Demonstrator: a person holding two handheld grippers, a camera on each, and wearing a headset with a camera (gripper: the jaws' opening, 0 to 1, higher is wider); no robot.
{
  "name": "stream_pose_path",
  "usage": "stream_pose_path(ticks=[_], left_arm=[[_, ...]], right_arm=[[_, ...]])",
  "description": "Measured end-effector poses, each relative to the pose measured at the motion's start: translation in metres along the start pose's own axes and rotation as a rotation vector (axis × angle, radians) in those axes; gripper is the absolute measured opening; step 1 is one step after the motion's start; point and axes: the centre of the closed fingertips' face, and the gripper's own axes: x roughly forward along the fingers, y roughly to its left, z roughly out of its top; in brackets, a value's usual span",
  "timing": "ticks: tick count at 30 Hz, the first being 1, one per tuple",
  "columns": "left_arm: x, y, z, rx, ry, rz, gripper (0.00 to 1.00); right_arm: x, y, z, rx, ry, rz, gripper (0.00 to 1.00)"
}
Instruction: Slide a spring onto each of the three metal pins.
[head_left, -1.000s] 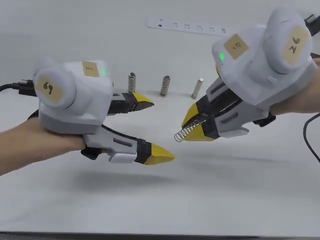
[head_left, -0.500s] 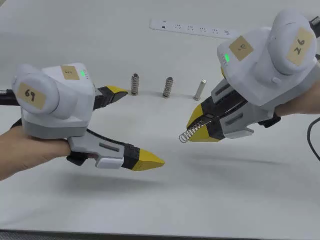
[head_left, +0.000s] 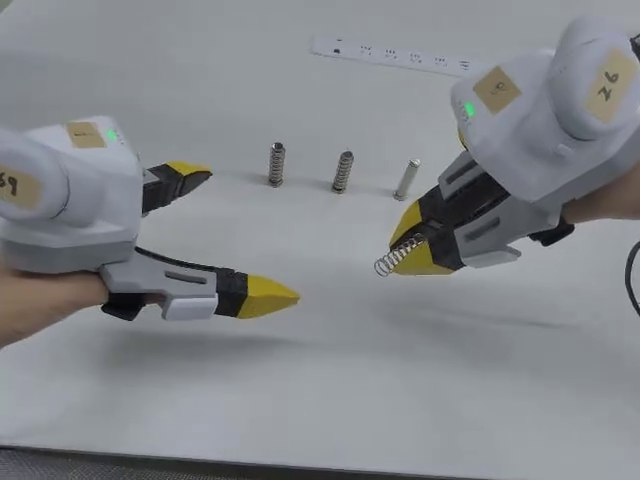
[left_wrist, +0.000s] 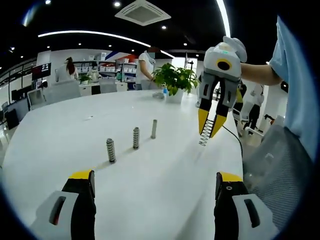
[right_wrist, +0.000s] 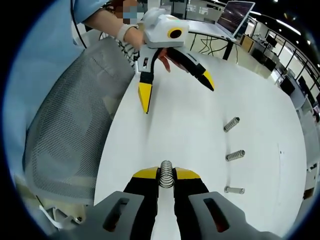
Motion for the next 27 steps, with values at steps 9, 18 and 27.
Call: stream_pose_path(ticks=[9, 18, 27], left_arm=[[-0.004, 0.004, -0.006, 0.006, 0.010, 0.019, 0.98], [-0.003, 0.005, -0.009, 0.021, 0.024, 0.016, 0.98], [-0.005, 0.014, -0.012, 0.031, 0.039, 0.020, 0.98]], right_arm=[[-0.008, -0.018, -0.008, -0.014, 0.036, -0.005, 0.07], [-0.025, -0.063, -0.025, -0.027, 0.104, -0.039, 0.07], [-0.032, -0.101, -0.035, -0.032, 0.149, -0.059, 0.07]])
